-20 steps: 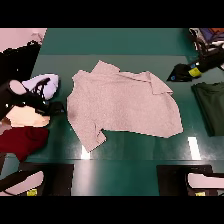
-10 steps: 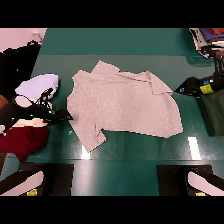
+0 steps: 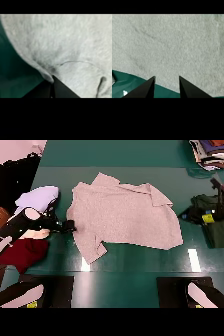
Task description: Fold the shirts.
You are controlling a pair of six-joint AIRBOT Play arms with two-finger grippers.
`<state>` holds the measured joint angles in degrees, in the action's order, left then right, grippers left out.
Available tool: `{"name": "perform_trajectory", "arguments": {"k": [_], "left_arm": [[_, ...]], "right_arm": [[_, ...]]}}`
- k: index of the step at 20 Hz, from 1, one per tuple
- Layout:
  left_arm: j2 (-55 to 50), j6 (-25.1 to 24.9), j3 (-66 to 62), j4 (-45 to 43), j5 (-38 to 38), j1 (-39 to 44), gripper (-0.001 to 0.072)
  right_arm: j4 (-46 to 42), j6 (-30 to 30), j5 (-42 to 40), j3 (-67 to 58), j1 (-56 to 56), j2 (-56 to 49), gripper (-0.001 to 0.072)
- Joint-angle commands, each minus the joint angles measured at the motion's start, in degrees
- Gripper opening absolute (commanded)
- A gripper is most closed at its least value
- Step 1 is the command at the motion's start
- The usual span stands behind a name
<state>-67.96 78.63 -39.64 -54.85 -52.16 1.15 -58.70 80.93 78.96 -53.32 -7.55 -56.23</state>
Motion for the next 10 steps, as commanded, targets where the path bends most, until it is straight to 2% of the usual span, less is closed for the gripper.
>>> {"name": "perform_trajectory", "arguments": {"k": [1,3,6,9,10], "left_arm": [[0.0,0.4,-3.9,0.3,-2.4,0.5,0.0021],[0.0,0.4,-6.4,0.8,-3.2,0.5,0.0021],[0.0,0.4,-7.3,1.3,-2.7,0.5,0.0021],[0.0,0.4,-7.3,1.3,-2.8,0.5,0.0021],[0.0,0.4,-7.3,1.3,-2.8,0.5,0.0021]], "right_arm": [[-3.5,0.1,3.0,8.9,-7.3,4.4,0.0358],[-5.6,0.1,5.1,15.4,-12.7,6.2,0.0512],[-5.2,0.1,4.2,23.5,-17.5,6.8,0.0508],[-1.2,0.0,0.5,28.0,-15.5,3.9,0.0498],[0.8,0.0,-2.2,28.5,-13.7,2.6,0.0471]]}}
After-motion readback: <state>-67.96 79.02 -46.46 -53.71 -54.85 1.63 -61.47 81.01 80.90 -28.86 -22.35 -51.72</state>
